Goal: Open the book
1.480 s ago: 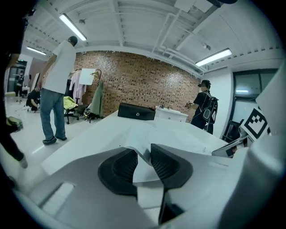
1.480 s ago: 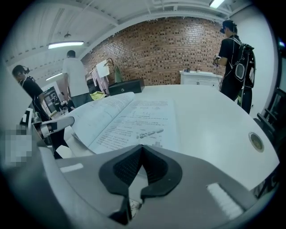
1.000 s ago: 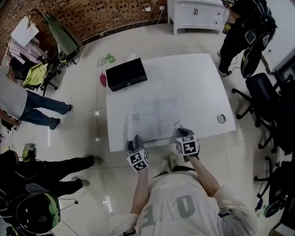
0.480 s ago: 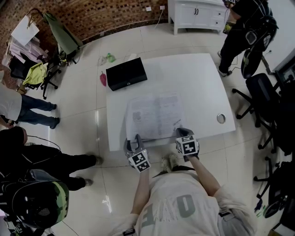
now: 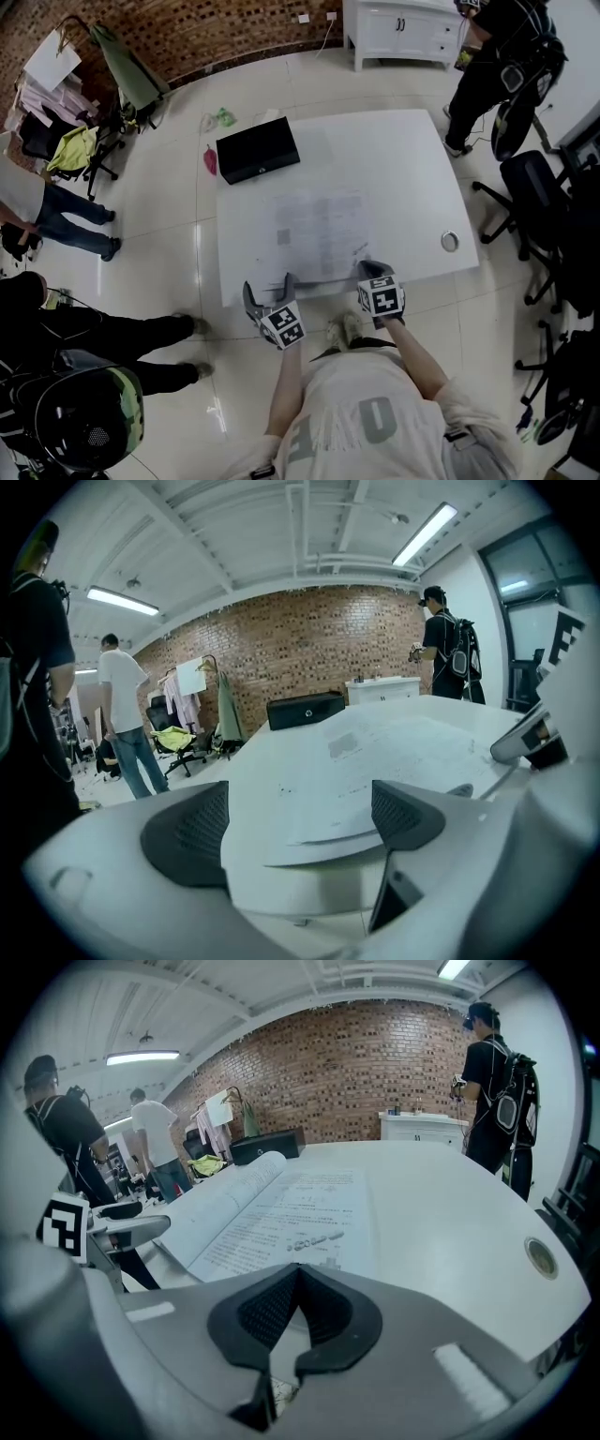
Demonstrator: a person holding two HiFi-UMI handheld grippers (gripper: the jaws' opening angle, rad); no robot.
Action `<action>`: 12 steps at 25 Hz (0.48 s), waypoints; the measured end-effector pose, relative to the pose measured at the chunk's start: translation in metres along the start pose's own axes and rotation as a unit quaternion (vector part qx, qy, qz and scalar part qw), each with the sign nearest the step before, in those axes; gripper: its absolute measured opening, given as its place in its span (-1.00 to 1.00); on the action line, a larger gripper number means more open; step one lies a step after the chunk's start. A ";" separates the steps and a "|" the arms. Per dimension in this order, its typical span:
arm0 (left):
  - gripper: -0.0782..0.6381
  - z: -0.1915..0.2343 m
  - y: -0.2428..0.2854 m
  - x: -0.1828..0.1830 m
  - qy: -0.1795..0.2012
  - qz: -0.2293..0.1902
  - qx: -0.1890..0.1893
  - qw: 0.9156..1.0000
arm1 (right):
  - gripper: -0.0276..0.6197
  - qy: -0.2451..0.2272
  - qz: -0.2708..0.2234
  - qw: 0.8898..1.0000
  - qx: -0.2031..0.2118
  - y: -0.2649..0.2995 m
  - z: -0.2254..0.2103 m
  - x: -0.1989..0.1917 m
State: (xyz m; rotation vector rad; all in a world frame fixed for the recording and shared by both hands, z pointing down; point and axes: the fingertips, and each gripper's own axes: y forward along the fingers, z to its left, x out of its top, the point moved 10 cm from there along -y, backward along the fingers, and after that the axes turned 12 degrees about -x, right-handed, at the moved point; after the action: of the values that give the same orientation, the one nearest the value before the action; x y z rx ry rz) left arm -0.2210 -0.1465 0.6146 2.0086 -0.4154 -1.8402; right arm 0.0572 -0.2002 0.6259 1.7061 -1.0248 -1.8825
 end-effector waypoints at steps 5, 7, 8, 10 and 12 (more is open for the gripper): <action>0.55 -0.008 -0.001 0.035 -0.009 -0.070 -0.032 0.997 | -0.90 0.006 -0.003 1.000 0.000 0.000 0.000 0.000; 0.55 -0.015 0.002 0.050 -0.012 -0.097 -0.055 0.994 | -0.90 0.007 -0.003 1.000 -0.002 -0.001 0.000 0.000; 0.54 -0.019 0.004 0.057 -0.007 -0.107 -0.070 0.992 | -0.90 0.008 -0.004 1.000 -0.002 -0.001 0.001 0.000; 0.28 -0.028 0.009 0.071 0.010 -0.119 -0.109 0.987 | -0.90 0.008 -0.005 1.000 -0.004 -0.002 0.002 0.000; -0.59 -0.037 0.010 0.080 0.012 -0.132 -0.154 0.979 | -0.90 0.008 -0.005 1.000 -0.004 -0.001 0.002 0.000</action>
State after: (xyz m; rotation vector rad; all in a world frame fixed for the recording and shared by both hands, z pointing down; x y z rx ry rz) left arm -0.1762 -0.1894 0.5517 1.9389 0.1481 -1.8900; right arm 0.0552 -0.1992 0.6250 1.7225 -1.0021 -1.8730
